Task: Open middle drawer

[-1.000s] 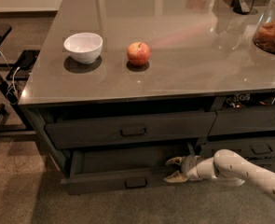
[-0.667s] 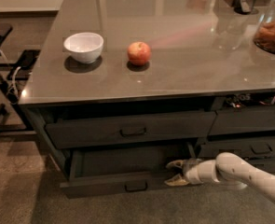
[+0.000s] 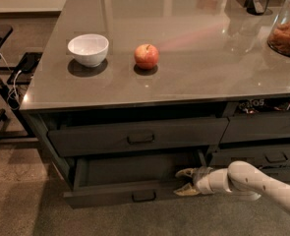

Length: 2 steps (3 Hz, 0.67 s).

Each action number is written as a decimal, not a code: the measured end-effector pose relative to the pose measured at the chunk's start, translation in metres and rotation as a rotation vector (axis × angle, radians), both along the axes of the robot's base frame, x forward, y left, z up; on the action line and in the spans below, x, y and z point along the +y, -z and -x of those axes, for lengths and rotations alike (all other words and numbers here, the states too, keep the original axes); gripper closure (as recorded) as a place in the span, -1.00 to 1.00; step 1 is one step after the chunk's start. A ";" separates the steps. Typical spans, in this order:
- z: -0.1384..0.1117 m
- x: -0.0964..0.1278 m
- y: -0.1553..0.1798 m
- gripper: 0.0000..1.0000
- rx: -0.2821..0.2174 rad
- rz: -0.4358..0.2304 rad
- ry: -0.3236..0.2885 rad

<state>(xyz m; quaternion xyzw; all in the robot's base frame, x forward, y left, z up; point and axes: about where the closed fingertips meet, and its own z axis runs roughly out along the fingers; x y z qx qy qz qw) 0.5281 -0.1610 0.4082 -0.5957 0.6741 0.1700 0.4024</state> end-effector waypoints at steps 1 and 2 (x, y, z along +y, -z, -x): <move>0.000 0.000 0.000 -0.31 0.000 0.000 0.000; 0.010 -0.003 0.002 -0.78 -0.018 -0.014 -0.024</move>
Offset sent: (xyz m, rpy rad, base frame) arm -0.0228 -0.0116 -0.0025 0.0293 -0.0473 0.0492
